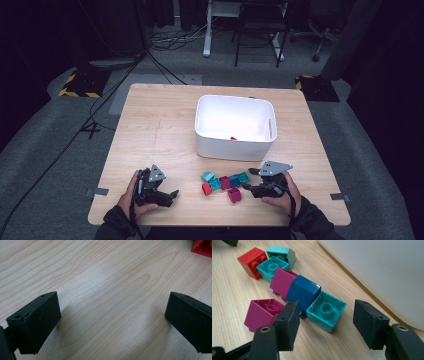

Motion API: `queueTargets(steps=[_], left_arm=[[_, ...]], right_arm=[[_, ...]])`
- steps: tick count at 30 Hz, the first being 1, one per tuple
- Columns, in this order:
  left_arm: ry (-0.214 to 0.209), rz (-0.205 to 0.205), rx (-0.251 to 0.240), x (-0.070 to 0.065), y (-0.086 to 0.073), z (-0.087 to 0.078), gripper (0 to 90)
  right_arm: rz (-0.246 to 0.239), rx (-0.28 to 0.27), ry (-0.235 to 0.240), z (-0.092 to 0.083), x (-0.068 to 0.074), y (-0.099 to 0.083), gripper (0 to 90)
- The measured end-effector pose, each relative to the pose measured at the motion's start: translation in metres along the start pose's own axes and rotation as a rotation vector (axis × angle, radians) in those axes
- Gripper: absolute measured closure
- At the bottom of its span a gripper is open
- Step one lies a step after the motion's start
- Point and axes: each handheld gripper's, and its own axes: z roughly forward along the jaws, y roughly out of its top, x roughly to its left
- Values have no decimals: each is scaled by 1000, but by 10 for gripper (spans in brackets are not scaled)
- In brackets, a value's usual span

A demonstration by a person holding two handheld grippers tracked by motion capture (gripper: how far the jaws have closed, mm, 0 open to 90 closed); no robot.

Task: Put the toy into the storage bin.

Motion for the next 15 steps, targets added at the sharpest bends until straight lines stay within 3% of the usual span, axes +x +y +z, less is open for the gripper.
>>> queueTargets(steps=[3,11,15], left_arm=[[0,0,0,0,0,0,5],[0,0,0,0,0,0,5],[1,0,0,0,0,0,5]], right_arm=[[-11,11,-8,4,0,-2,384],[24,18,-11,12,-6,-5,394],[42,17,-17,12,-11,-7,440]])
